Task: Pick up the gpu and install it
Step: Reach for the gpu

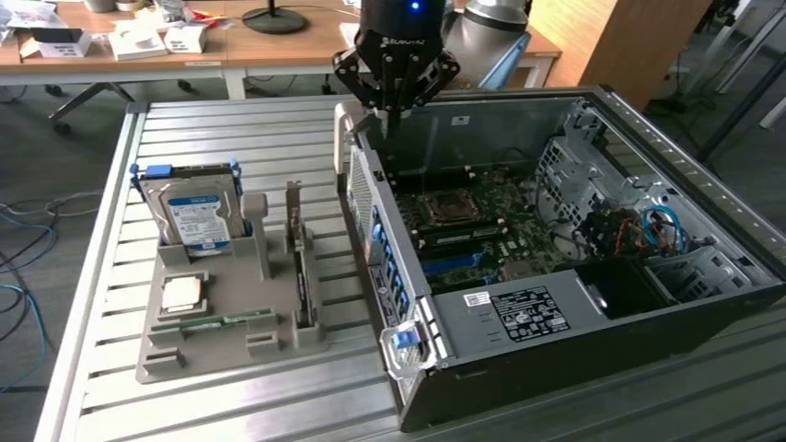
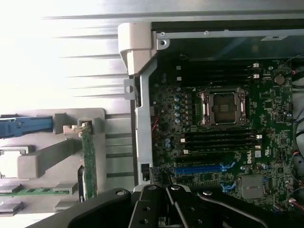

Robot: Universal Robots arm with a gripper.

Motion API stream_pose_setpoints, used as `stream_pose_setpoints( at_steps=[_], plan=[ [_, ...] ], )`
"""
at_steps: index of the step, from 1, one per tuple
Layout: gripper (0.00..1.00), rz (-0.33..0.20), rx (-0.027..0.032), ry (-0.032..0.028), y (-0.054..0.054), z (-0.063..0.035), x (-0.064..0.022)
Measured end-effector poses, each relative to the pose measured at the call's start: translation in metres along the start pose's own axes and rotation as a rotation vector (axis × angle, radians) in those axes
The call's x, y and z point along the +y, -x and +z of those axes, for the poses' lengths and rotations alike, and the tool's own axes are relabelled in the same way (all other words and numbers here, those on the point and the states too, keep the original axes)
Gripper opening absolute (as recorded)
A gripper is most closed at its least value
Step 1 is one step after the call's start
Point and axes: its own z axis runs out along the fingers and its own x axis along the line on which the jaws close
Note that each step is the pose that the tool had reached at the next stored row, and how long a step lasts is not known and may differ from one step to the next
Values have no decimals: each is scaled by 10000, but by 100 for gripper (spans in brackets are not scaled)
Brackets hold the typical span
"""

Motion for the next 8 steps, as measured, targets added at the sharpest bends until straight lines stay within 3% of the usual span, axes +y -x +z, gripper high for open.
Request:
stream_pose_setpoints(
  at_steps=[8],
  plan=[
    [11,-1,-17,1,-227,-5,-17]
  ],
)
